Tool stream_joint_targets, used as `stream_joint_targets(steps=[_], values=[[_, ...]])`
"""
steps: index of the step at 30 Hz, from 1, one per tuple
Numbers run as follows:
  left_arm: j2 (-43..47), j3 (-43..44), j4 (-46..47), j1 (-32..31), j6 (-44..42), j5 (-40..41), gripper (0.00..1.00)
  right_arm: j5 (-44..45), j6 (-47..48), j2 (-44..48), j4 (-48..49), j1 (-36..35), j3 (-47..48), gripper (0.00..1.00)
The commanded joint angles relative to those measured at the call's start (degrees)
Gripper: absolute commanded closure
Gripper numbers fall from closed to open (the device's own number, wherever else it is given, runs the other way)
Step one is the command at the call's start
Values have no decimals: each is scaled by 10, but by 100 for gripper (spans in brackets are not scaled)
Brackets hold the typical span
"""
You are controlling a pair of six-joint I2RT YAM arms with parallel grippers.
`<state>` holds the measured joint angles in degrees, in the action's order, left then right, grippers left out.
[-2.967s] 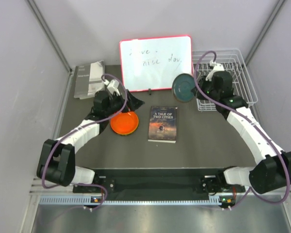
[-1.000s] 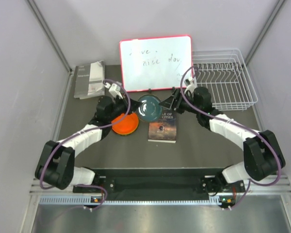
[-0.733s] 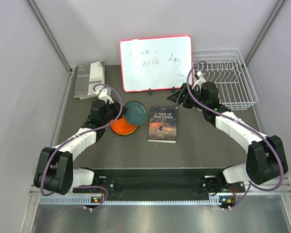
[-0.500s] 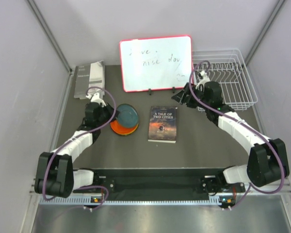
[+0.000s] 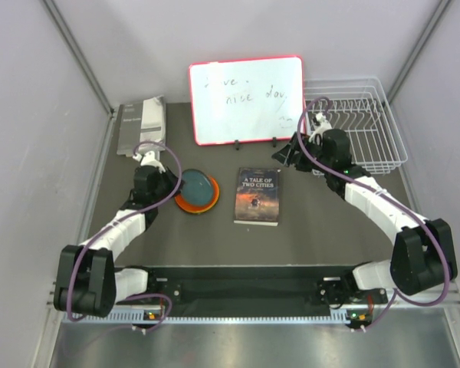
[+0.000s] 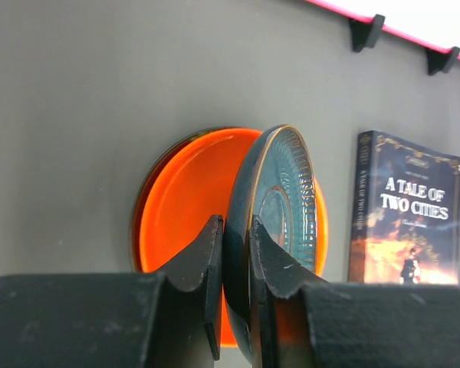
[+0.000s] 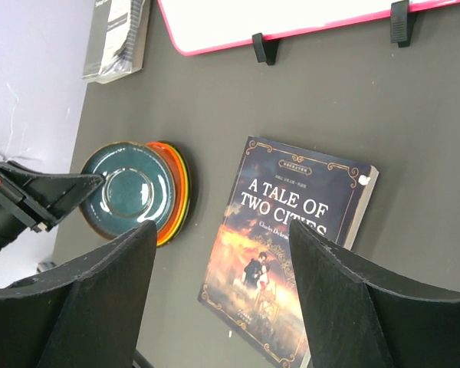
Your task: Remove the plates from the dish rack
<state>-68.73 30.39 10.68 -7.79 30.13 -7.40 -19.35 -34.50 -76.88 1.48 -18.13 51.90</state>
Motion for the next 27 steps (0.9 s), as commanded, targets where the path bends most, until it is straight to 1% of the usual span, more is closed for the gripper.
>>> stream_joint_targets(steps=[1,6,8,9,11,12,13,14,15,16,18,19,22,23,25,26,27], values=[[7,-9,34,3,8,14,100,17,17,6,-2,6,21,29],[-5,-11,40,3,6,12,100,25,24,3,-7,6,22,28],[-11,-11,39,3,5,12,98,27,26,2,-6,6,21,26],[-13,-10,38,3,3,12,91,29,27,2,-5,6,21,26],[-18,-8,32,3,3,16,85,33,28,1,-6,6,20,26],[-20,-7,31,3,2,18,76,34,29,1,-6,6,19,25],[-21,-7,30,3,2,18,60,36,30,2,-6,6,19,25],[-21,-6,29,3,0,18,54,40,33,3,-10,6,19,25],[-23,-7,29,3,-2,18,52,43,36,5,-13,6,21,25],[-20,-7,27,3,-2,20,48,48,38,6,-13,6,22,24],[-21,-9,26,3,-4,26,43,66,49,9,-38,8,29,20],[-21,-7,25,3,-5,27,41,74,53,10,-45,8,32,20],[-19,-2,15,2,-8,31,37,92,71,16,-63,11,39,18],[-18,-2,13,3,-9,34,33,99,79,20,-68,13,41,18],[-15,5,6,3,-12,41,30,120,88,24,-84,15,48,18],[-11,9,0,3,-22,48,22,128,100,30,-88,16,50,17],[-11,21,-22,3,-25,55,21,136,105,31,-99,16,53,17]])
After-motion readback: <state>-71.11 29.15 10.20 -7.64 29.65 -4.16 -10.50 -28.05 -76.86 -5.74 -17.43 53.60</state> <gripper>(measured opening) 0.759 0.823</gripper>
